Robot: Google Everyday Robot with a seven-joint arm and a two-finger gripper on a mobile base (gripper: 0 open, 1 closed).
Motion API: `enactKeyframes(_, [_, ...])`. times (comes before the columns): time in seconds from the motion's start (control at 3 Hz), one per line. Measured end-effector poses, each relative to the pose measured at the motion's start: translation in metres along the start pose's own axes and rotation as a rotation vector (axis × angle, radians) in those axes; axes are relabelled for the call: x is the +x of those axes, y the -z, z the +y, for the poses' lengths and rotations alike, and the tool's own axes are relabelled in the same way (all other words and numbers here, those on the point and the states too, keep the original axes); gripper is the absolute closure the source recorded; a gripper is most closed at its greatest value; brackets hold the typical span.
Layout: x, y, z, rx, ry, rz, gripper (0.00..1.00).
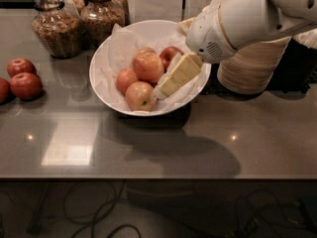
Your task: Pick apple from white bowl
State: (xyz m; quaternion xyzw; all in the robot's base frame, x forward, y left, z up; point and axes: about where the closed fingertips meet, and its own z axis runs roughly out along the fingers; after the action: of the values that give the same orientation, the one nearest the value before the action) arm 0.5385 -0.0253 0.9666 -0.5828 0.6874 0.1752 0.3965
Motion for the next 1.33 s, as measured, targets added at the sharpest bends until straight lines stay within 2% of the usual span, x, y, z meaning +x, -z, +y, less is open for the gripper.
enactKeyframes(0.33, [-0.016, -0.022, -0.007, -0.018, 0.024, -0.06, 0.0])
enactKeyframes(0.67, [-0.018, -0.046, -0.015, -0.026, 0.029, -0.081, 0.05])
enactKeyframes(1.0, [-0.016, -0.057, -0.019, -0.037, 0.027, -0.077, 0.06])
enactKeyframes(1.33, [-0.008, -0.066, -0.024, -0.045, 0.016, -0.068, 0.14])
